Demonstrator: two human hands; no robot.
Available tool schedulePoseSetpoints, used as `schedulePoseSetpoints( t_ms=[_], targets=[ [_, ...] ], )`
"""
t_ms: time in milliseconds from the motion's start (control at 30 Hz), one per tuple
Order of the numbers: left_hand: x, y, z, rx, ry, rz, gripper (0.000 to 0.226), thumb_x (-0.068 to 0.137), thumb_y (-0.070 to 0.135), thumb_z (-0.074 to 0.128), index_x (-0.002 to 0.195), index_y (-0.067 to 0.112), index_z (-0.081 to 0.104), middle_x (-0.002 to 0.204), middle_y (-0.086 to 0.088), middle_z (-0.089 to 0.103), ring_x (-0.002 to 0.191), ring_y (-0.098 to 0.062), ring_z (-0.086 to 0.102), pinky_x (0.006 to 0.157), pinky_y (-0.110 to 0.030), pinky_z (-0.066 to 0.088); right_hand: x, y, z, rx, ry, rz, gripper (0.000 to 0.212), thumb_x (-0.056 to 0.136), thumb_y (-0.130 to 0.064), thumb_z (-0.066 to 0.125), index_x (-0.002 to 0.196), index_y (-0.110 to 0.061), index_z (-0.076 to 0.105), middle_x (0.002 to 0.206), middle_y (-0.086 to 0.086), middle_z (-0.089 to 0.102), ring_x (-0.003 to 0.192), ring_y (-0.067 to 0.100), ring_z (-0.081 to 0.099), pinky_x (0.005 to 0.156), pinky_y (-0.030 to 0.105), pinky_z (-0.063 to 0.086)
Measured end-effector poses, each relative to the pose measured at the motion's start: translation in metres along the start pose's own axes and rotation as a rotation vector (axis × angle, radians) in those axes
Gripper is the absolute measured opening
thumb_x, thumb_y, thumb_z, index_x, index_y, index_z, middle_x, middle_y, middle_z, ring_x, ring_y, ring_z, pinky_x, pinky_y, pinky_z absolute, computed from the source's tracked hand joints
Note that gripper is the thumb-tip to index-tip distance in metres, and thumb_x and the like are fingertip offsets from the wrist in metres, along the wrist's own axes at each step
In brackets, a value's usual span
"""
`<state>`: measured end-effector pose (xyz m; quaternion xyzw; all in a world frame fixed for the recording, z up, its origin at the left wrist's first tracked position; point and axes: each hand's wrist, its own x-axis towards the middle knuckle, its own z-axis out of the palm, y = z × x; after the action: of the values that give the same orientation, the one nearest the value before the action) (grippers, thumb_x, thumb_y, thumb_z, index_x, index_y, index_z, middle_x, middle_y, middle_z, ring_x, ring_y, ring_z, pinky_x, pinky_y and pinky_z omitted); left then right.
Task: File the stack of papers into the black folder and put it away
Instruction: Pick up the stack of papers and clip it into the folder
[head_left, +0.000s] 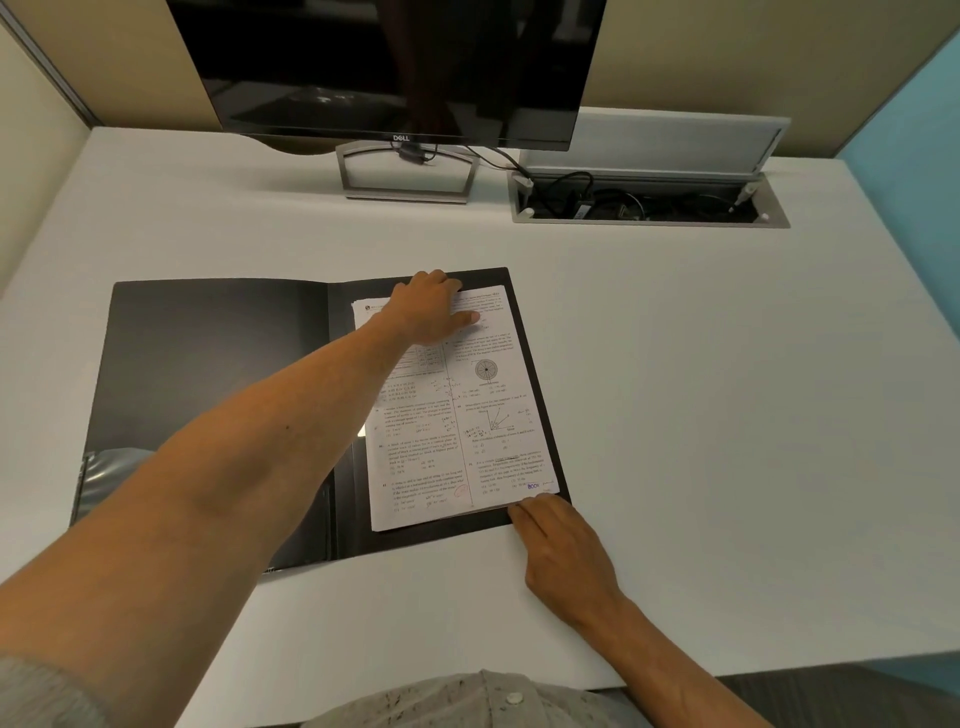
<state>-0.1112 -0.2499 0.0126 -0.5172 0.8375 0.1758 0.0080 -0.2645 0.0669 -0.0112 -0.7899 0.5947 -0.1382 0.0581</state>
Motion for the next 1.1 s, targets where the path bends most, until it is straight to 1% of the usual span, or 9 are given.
schedulePoseSetpoints(
  t_ms=[200, 333, 433, 500, 667, 700, 800, 933, 1100],
  targets=[
    [-0.001, -0.001, -0.002, 0.001, -0.013, 0.019, 0.065, 0.087, 0.060, 0.049, 0.135, 0.017, 0.043, 0.134, -0.008, 0.050, 0.122, -0.030, 0.046, 0.098, -0.048, 0.038, -0.003, 0.001, 0.001, -0.005, 0.007, -0.019, 0.044, 0.067, 0.003, 0.074, 0.109, -0.002, 0.067, 0.108, 0.011, 0.069, 0.102, 0.026, 0.065, 0.097, 0.031, 0.043],
    [-0.004, -0.003, -0.002, -0.002, 0.007, 0.008, 0.063, 0.088, 0.057, 0.049, 0.137, 0.017, 0.042, 0.137, -0.007, 0.049, 0.124, -0.029, 0.046, 0.102, -0.050, 0.035, -0.005, 0.002, -0.001, 0.020, 0.035, -0.016, 0.032, 0.066, 0.003, 0.076, 0.098, -0.003, 0.071, 0.098, 0.009, 0.070, 0.093, 0.023, 0.067, 0.092, 0.027, 0.047],
    [-0.011, -0.008, -0.001, -0.008, 0.141, 0.013, 0.060, 0.090, 0.054, 0.047, 0.137, 0.017, 0.042, 0.142, -0.007, 0.046, 0.129, -0.028, 0.041, 0.108, -0.049, 0.030, 0.000, 0.002, -0.006, 0.052, 0.121, 0.016, 0.015, 0.083, -0.004, 0.061, 0.094, -0.003, 0.071, 0.093, 0.010, 0.070, 0.088, 0.024, 0.067, 0.089, 0.029, 0.050],
    [-0.020, -0.013, -0.002, -0.076, 0.252, -0.011, 0.055, 0.092, 0.051, 0.047, 0.135, 0.017, 0.046, 0.140, -0.006, 0.047, 0.129, -0.027, 0.041, 0.110, -0.049, 0.029, 0.009, 0.002, -0.013, 0.113, 0.171, 0.099, 0.023, 0.089, -0.006, 0.047, 0.097, -0.001, 0.068, 0.095, 0.012, 0.068, 0.090, 0.025, 0.065, 0.084, 0.031, 0.055],
    [-0.055, -0.037, 0.002, -0.242, 0.475, -0.109, 0.046, 0.094, 0.041, 0.049, 0.129, 0.013, 0.053, 0.136, -0.008, 0.051, 0.126, -0.025, 0.044, 0.108, -0.042, 0.034, 0.046, 0.011, -0.029, 0.235, 0.252, 0.313, 0.039, 0.088, -0.022, 0.035, 0.104, 0.000, 0.064, 0.103, 0.013, 0.065, 0.098, 0.019, 0.052, 0.075, 0.029, 0.054],
    [-0.063, -0.043, 0.004, -0.281, 0.504, -0.133, 0.044, 0.094, 0.040, 0.049, 0.129, 0.012, 0.054, 0.135, -0.008, 0.051, 0.125, -0.024, 0.045, 0.107, -0.041, 0.035, 0.053, 0.014, -0.029, 0.256, 0.255, 0.366, 0.036, 0.089, -0.020, 0.038, 0.107, -0.001, 0.063, 0.106, 0.012, 0.063, 0.100, 0.020, 0.053, 0.075, 0.029, 0.054],
    [-0.084, -0.057, 0.012, -0.440, 0.573, -0.229, 0.037, 0.095, 0.038, 0.048, 0.122, 0.014, 0.056, 0.131, -0.005, 0.050, 0.119, -0.018, 0.047, 0.101, -0.034, 0.040, 0.074, 0.026, -0.022, 0.310, 0.171, 0.547, 0.034, 0.088, -0.005, 0.051, 0.122, -0.007, 0.055, 0.120, 0.009, 0.056, 0.109, 0.020, 0.050, 0.083, 0.026, 0.047],
    [-0.109, -0.060, 0.022, -0.640, 0.656, -0.303, 0.028, 0.096, 0.036, 0.046, 0.109, 0.016, 0.061, 0.117, -0.001, 0.055, 0.102, -0.002, 0.048, 0.090, -0.023, 0.044, 0.108, 0.035, -0.018, 0.376, 0.044, 0.677, 0.043, 0.091, -0.007, 0.051, 0.133, -0.009, 0.047, 0.133, 0.010, 0.050, 0.119, 0.024, 0.047, 0.094, 0.031, 0.040],
    [-0.129, -0.050, 0.038, -0.806, 0.718, -0.311, 0.025, 0.097, 0.035, 0.044, 0.102, 0.017, 0.060, 0.107, 0.001, 0.058, 0.096, 0.002, 0.052, 0.080, -0.009, 0.040, 0.131, 0.036, -0.018, 0.425, -0.054, 0.650, 0.026, 0.090, -0.011, 0.054, 0.115, -0.011, 0.056, 0.119, 0.011, 0.059, 0.103, 0.024, 0.055, 0.084, 0.037, 0.052]
  ],
)
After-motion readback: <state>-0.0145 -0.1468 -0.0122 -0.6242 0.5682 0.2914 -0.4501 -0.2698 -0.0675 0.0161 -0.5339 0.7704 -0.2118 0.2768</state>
